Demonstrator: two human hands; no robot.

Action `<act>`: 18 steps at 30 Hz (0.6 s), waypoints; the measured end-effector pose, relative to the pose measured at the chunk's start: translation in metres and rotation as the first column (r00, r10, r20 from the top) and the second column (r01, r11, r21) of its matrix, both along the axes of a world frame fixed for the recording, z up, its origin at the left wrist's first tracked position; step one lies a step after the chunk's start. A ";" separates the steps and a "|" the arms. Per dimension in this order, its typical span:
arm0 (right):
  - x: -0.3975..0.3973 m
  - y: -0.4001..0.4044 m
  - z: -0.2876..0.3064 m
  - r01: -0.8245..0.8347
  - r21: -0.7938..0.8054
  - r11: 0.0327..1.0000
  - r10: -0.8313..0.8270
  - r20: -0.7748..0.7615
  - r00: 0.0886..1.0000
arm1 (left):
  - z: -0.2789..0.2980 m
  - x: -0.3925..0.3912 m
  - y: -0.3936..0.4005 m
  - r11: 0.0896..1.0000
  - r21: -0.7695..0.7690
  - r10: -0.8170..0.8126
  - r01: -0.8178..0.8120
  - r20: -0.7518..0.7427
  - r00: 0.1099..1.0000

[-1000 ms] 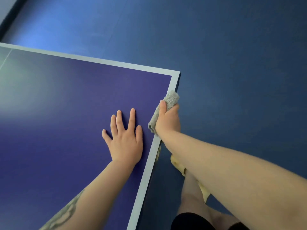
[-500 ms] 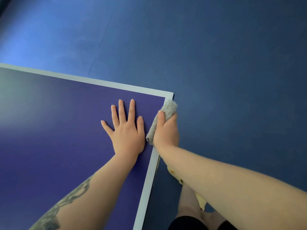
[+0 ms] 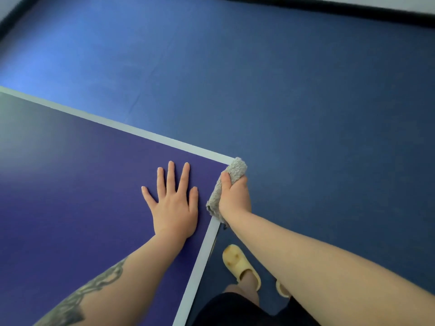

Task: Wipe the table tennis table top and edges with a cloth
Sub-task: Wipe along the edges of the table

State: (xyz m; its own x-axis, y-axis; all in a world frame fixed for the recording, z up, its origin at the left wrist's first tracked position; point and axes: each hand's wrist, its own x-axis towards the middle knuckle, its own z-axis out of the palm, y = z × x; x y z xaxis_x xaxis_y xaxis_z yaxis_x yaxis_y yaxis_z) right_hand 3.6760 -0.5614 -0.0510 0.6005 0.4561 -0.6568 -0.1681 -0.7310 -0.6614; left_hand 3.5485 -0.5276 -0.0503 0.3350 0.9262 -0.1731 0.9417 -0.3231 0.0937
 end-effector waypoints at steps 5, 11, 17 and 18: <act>0.029 -0.013 0.019 -0.202 -0.035 0.979 0.202 0.011 0.979 | 0.009 0.009 -0.006 0.990 -0.105 0.086 -0.091 -0.045 0.995; 0.080 -0.033 0.040 -0.591 -0.101 0.801 0.599 0.159 0.785 | 0.028 0.053 -0.030 0.913 -0.234 0.351 -0.333 0.038 0.936; 0.135 -0.029 0.063 -0.848 -0.180 0.499 0.833 0.368 0.412 | 0.042 0.099 -0.062 0.832 -0.290 0.530 -0.474 0.162 0.832; 0.143 -0.025 0.067 -0.873 -0.182 0.452 0.848 0.391 0.358 | 0.043 0.105 -0.067 0.832 -0.274 0.532 -0.482 0.151 0.833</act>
